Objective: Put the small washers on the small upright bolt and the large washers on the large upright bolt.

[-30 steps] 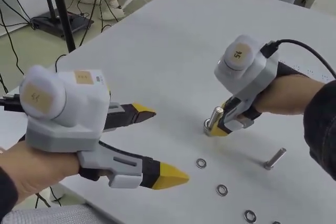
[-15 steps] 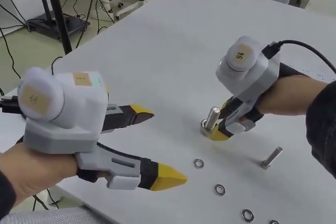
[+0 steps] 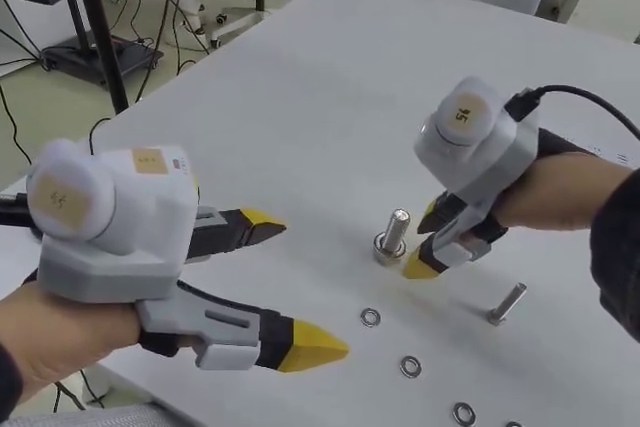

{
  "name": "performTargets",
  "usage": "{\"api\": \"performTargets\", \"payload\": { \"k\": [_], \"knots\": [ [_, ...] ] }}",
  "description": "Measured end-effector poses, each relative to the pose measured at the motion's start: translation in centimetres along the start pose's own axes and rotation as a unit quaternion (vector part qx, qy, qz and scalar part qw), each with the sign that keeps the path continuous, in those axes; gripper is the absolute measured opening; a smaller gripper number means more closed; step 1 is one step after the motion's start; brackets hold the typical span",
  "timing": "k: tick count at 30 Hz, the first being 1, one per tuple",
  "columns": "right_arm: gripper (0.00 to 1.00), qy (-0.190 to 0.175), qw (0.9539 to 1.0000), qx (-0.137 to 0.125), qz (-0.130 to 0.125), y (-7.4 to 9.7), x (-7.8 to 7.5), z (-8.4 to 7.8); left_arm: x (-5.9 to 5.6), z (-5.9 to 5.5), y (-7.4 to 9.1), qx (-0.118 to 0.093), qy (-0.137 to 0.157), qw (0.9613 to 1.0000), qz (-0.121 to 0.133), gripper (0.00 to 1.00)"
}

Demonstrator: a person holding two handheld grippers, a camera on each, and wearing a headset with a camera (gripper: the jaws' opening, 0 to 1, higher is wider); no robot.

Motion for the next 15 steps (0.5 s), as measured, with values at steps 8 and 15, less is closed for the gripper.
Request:
{"api": "performTargets", "payload": {
  "k": [8,15],
  "knots": [
    [0.39,0.003,1.0,-0.002,-0.003,0.9,1.2,0.0,-0.3,0.1,0.0,0.0,-0.003,1.0,-0.002,0.8],
    [0.38,0.009,1.0,-0.002,-0.003,1.1,1.9,0.1,-0.3,0.3,0.2,-0.001,-0.008,1.0,-0.001,0.8]
  ]
}}
Point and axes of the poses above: the centre of the closed fingertips' face, and the gripper's own axes: y roughly backward along the fingers, x roughly to its left, z roughly out of its top, the point moved 4 cm from there along y, roughly backward along the fingers, and after that the axes turned 11 degrees about -x, right-handed, at the moved point
